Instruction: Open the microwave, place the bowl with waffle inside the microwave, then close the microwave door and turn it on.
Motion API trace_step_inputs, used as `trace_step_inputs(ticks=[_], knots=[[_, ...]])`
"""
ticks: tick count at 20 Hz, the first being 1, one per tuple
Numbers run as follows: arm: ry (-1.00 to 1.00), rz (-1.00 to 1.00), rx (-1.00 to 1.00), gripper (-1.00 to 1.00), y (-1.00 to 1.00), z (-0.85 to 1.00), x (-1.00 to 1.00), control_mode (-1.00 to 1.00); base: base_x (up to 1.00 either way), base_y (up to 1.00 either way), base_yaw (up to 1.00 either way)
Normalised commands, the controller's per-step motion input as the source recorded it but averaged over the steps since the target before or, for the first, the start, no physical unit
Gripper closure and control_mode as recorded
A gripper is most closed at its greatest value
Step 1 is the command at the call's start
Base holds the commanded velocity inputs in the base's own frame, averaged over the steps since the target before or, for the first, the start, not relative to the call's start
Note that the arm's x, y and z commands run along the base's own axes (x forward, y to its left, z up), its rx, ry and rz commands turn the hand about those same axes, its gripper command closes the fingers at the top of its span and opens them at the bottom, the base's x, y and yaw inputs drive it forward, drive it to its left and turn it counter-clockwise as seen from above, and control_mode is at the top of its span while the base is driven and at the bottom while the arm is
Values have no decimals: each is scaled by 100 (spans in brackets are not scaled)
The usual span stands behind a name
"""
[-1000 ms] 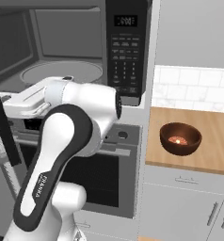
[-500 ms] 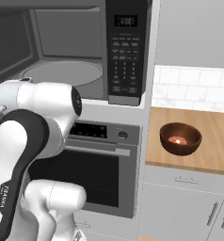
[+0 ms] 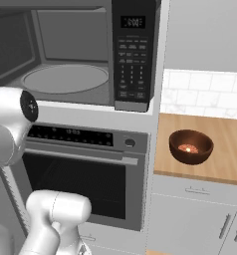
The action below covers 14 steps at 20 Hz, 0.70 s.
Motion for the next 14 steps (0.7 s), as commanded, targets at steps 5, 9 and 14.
trace_step_inputs(ticks=[5,9,14], knots=[[0,0,-2,-100,68,0,0,-100,0,0,0],[0,0,-2,-100,61,0,0,-100,0,0,0],[0,0,-1,-100,56,-1,0,-100,0,0,0]])
